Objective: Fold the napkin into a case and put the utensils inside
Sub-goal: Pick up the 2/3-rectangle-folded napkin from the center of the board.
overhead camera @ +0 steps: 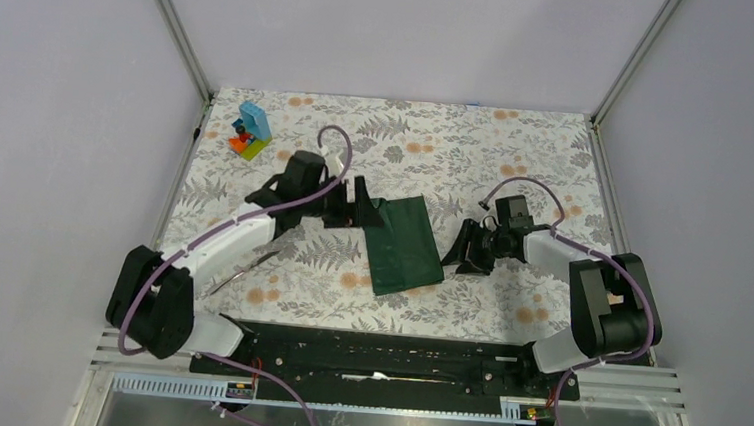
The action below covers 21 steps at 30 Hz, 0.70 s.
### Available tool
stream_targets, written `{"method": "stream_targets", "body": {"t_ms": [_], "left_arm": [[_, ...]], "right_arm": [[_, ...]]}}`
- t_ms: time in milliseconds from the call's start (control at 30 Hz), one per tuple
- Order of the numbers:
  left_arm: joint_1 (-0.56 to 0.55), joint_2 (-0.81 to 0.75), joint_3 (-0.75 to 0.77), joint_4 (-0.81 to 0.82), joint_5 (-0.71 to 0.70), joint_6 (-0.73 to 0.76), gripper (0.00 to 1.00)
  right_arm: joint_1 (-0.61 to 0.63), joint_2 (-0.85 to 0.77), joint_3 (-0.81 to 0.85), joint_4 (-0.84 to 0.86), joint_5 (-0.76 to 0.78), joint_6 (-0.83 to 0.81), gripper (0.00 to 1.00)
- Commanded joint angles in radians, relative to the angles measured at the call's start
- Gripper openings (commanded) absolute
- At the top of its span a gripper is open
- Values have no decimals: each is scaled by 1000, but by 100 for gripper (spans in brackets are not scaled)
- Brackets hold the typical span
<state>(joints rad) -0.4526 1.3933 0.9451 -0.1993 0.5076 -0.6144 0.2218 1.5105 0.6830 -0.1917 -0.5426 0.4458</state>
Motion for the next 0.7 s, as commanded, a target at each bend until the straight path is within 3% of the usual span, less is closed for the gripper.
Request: {"method": "stream_targets", "body": {"t_ms": [0,167,267,367,433,467,533,600,667], "left_arm": [[-92,-100,-95,-25,-39,54,84],[-220,-119,-158,59,-124,-7,84],[-314,-71,-149,68,-245,-46,84],[-422,-9,-96,38,-417,-83,84],[-495,39,-42,5,-528,-103,83],[-540,73,-9,-31,-582,-116,81],[-599,148,72,-99,-674,-138,80],[-644,235,171,-178,-747,-158,80],[-683,326,276,-276,-812,-177,80]], "right_arm": [[3,8,-33,71,-48,-23,54],[44,22,-89,179,-94,37,41],[97,26,-115,283,-120,107,30],[141,-12,-136,368,-183,190,29],[144,-56,-134,358,-192,199,37],[133,-84,-120,292,-141,178,46],[104,-142,-78,88,86,138,67],[69,-182,-31,-89,349,121,80],[33,-211,-11,-159,506,113,88]]}}
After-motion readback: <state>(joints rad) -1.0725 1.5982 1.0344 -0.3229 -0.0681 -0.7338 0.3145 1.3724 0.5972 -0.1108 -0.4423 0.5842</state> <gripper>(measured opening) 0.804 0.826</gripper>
